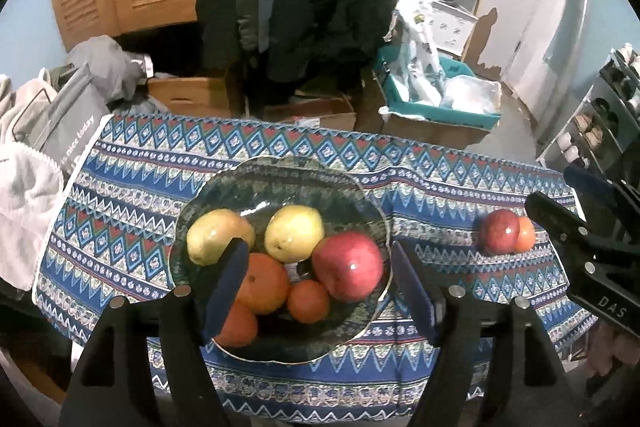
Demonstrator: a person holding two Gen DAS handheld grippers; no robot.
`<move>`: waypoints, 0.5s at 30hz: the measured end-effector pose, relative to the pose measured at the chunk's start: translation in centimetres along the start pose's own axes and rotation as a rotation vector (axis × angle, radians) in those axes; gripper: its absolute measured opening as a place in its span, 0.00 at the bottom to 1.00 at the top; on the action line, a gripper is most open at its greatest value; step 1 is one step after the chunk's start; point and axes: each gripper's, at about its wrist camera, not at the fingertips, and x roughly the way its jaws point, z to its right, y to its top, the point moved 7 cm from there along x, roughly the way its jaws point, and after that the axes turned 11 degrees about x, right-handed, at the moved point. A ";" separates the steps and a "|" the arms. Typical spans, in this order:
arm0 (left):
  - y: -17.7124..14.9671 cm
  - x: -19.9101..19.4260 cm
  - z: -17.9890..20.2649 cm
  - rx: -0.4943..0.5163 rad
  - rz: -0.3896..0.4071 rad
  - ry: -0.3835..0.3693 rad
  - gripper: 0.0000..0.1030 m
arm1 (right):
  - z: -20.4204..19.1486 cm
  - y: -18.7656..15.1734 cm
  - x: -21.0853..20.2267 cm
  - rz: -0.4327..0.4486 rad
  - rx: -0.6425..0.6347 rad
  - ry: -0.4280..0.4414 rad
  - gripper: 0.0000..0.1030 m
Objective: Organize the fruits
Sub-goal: 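Withdraw both open tools from the plate toward the red apple and orange on the cloth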
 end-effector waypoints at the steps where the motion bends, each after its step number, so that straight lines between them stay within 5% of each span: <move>1: 0.2 -0.2 0.3 0.006 0.006 0.002 0.74 | 0.5 0.0 -0.3 0.004 0.006 -0.003 0.74; 15: 2.2 -1.5 5.2 0.124 0.055 0.023 0.78 | 6.9 -1.0 -3.3 0.049 0.087 -0.083 0.78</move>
